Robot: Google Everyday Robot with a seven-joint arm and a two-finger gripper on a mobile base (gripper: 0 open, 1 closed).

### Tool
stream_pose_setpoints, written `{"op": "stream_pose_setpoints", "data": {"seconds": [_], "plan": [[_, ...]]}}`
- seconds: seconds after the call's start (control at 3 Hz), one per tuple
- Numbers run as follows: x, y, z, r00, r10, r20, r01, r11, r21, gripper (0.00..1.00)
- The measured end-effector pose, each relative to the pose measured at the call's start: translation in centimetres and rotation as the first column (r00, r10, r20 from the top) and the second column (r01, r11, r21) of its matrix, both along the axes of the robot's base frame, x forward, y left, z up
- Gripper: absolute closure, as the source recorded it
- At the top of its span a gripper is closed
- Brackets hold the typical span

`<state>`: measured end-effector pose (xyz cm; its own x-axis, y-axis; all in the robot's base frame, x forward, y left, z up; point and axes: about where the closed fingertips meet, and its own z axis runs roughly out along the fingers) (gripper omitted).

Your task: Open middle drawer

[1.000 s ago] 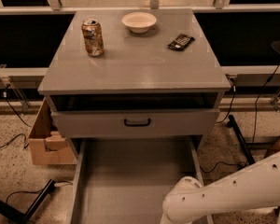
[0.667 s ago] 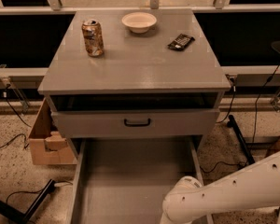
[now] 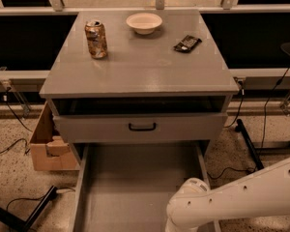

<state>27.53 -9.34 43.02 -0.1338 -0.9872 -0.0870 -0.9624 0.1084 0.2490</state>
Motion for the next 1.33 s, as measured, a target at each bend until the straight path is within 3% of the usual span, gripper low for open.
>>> {"op": "stream_pose_setpoints", "data": {"seconds": [0.33,0.67,1.0,1.33], "plan": [[3.0,-0.1,8.4,0.9983,-0.007,0.058,0.012,0.996,-0.083,0.0],[6.1,-0.2,16.5,0.9942,-0.04,0.099,0.051,0.993,-0.103,0.0],[8.2,-3.0,23.7,0.9892,-0.093,0.114,0.105,0.989,-0.104,0.0],[8.3,-7.2,31.1,0.983,-0.151,0.104,0.162,0.982,-0.097,0.0]]}}
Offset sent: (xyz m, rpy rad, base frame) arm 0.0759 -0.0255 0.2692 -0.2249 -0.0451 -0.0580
